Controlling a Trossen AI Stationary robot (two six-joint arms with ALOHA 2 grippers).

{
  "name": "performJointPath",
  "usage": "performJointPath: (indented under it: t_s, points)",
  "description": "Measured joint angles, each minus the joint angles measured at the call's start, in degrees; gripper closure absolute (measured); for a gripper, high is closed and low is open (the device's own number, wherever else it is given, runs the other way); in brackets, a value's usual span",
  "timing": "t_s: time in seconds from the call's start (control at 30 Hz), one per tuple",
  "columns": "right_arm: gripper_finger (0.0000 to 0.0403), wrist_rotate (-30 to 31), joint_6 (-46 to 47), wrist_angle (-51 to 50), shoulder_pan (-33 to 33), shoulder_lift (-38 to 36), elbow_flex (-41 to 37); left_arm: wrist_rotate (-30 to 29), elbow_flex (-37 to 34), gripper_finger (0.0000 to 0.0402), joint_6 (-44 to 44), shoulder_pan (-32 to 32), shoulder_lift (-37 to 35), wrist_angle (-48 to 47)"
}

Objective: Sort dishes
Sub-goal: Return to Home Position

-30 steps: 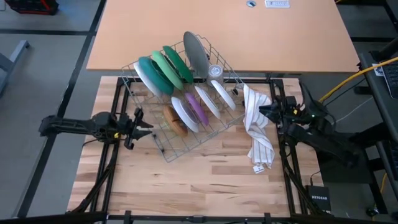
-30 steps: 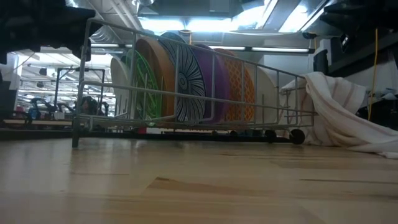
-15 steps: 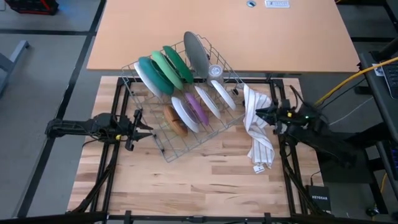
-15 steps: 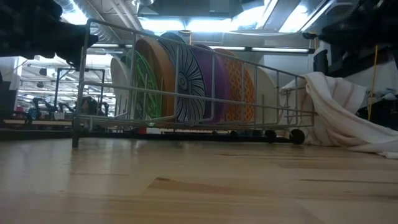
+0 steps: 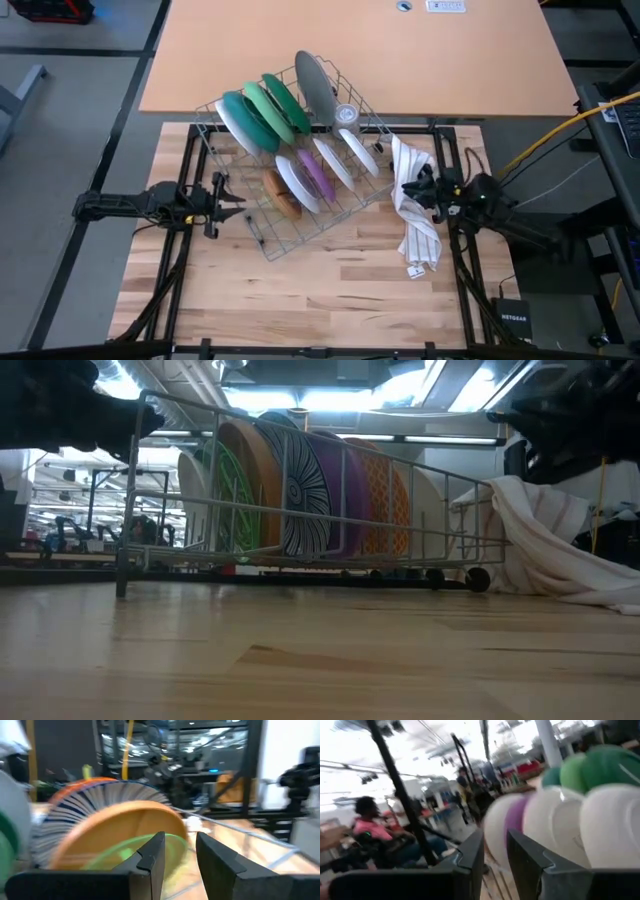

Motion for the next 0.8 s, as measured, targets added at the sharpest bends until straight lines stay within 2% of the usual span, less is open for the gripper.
performJointPath:
  t_s: [0.07, 0.17, 0.23, 0.3, 0.47, 0.7, 0.8]
  points:
    - [0.0316, 4.1, -1.4, -3.9, 2.4, 0.1, -0.1, -3.1, 0.0, 0.0302, 1.6, 0.0, 0.0, 0.2]
    - [0.0316, 14.5, -2.7, -13.0, 6.2, 0.6, -0.1, -7.5, 0.0, 0.0302, -0.1, 0.0, 0.0, -0.1]
    - [0.0316, 21.7, -2.8, -14.4, 8.6, 1.2, -0.1, -9.0, 0.0, 0.0302, -3.5, 0.0, 0.0, -0.3]
    - [0.0316, 26.2, -4.4, -14.5, 10.7, 2.2, -0.1, -9.4, 0.0, 0.0302, -4.2, 0.0, 0.0, -0.8]
    - [0.0316, 27.0, -6.6, -14.7, 13.1, 3.0, -0.2, -9.3, 0.0, 0.0302, -5.8, 0.0, 0.0, -2.9]
    - [0.0316, 26.8, 0.9, -14.7, 13.4, 2.9, -0.2, -9.2, 0.0, 0.0302, -7.1, 0.0, 0.0, -2.9]
    - [0.0316, 26.8, 0.8, -14.8, 13.4, 2.9, -0.2, -9.2, 0.0, 0.0302, -7.1, 0.0, 0.0, -2.9]
